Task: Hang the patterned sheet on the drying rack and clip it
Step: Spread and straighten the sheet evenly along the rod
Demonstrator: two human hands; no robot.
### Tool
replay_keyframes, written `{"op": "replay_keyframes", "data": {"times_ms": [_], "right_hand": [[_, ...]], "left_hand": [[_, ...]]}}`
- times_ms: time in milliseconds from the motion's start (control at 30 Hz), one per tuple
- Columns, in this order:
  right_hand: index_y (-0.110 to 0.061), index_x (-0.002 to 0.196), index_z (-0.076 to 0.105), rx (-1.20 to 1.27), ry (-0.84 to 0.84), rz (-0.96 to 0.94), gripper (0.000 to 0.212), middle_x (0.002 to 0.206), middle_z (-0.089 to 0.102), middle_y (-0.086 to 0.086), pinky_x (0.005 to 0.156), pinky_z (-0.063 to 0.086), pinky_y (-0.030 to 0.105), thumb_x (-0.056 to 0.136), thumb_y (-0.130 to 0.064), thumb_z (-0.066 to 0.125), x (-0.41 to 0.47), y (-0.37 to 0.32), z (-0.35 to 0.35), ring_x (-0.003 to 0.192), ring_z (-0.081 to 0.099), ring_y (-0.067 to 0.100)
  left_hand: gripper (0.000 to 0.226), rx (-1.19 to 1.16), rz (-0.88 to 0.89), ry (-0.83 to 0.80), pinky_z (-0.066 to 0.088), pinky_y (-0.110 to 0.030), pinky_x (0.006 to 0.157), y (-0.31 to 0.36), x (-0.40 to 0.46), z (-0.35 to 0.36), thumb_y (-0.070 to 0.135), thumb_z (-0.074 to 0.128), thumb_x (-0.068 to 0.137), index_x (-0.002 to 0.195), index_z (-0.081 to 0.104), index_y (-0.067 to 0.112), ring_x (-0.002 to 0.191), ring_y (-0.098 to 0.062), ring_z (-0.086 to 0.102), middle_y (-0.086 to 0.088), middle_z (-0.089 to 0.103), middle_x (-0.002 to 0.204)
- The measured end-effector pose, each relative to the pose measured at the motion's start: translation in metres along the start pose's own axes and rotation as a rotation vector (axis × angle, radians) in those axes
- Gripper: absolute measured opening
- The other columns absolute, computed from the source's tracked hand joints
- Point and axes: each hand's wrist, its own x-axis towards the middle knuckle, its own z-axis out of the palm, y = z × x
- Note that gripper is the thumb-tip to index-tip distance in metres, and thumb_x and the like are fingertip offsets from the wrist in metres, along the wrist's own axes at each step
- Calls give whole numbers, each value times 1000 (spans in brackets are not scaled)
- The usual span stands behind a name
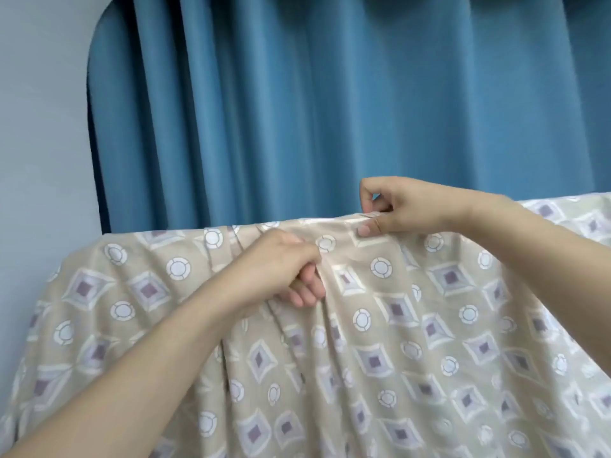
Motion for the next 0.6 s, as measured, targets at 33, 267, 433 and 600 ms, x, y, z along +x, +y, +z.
{"op": "replay_keyframes", "data": {"times_ms": [33, 267, 433, 600], "right_hand": [[-17, 76, 48, 86, -5, 13, 29, 52, 50, -10, 43, 32, 19, 86, -29, 73, 2, 1, -5, 45, 39, 7], [-19, 89, 58, -348, 542, 98, 16, 82, 52, -1, 67, 41, 32, 93, -34, 59, 52, 12, -38, 76, 48, 21], [-21, 102, 60, -541, 582, 263, 15, 94, 57, 4, 72, 41, 33, 95, -30, 51, 80, 8, -46, 82, 49, 28], [-25, 99, 64, -381, 118, 310, 28, 99, 66, -4, 88, 49, 34, 89, -51, 58, 51, 40, -36, 90, 59, 19]], "left_hand": [[44, -66, 63, 66, 46, -24, 49, 11, 3, -3, 5, 48, 86, 42, 52, 11, 53, -25, 62, -17, 68, 60], [37, 191, 594, 622, 22, -33, 49, 59, 56, -9, 14, 47, 83, 50, 31, 12, 49, -15, 24, -3, 25, 52], [37, 239, 371, 767, 27, -31, 59, 78, 133, -14, 14, 43, 91, 54, 39, 13, 56, -21, 39, -10, 45, 59], [27, 928, -151, -76, 46, -31, 82, 46, 148, 3, 38, 54, 87, 91, 69, 16, 98, -27, 64, -6, 69, 110]]}}
